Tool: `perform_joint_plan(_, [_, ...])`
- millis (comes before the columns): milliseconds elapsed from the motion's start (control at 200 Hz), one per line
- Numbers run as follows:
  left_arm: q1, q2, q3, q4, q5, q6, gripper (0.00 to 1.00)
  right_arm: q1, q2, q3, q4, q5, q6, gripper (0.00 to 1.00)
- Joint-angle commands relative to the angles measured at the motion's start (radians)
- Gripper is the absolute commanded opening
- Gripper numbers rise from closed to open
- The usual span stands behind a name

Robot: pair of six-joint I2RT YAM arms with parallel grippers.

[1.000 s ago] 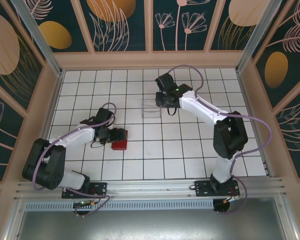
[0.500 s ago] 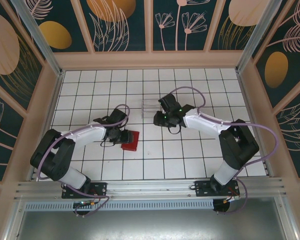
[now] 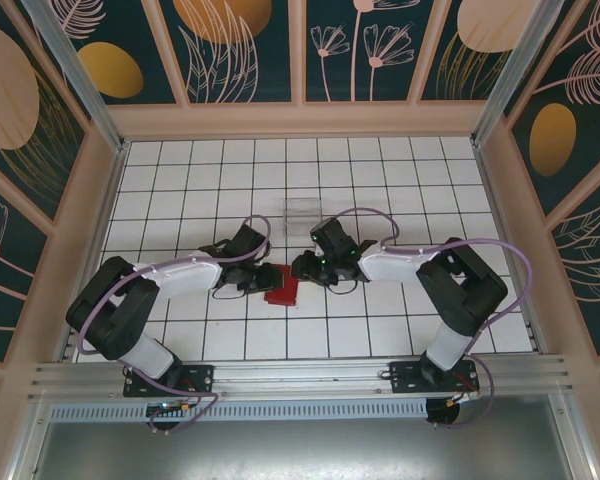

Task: Take the credit cards out of the card holder

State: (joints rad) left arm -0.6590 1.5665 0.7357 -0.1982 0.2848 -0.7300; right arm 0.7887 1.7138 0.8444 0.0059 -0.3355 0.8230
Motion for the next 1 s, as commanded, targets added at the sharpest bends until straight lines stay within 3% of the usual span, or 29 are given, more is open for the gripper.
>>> perform_joint_plan(0, [-0.013,0.013,-0.018,0.037,0.029,-0.043,0.36,0.017,0.053,-0.016,0.107,-0.052,0.054,0.41])
perform_joint_plan(120, [-0.014,0.017,-0.015,0.038,0.026,-0.043,0.37,0.029,0.082,-0.011,0.121,-0.053,0.065,0.36])
perform_joint_plan(225, [-0.016,0.017,-0.002,0.002,-0.017,-0.029,0.38,0.039,0.091,0.003,0.082,-0.022,0.053,0.25])
perform_joint_plan(275, [-0.016,0.02,0.016,-0.039,-0.081,-0.016,0.39,0.044,0.091,0.013,0.056,-0.007,0.038,0.16])
perform_joint_plan(520, [-0.037,0.066,0.108,-0.217,-0.331,0.047,0.46,0.047,0.088,0.043,-0.029,0.024,-0.01,0.0])
perform_joint_plan(691, [-0.039,0.055,0.144,-0.284,-0.424,0.068,0.48,0.047,0.084,0.056,-0.087,0.046,-0.036,0.0])
perform_joint_plan(996, [-0.039,0.018,0.188,-0.349,-0.506,0.091,0.36,0.044,0.08,0.087,-0.158,0.085,-0.068,0.0])
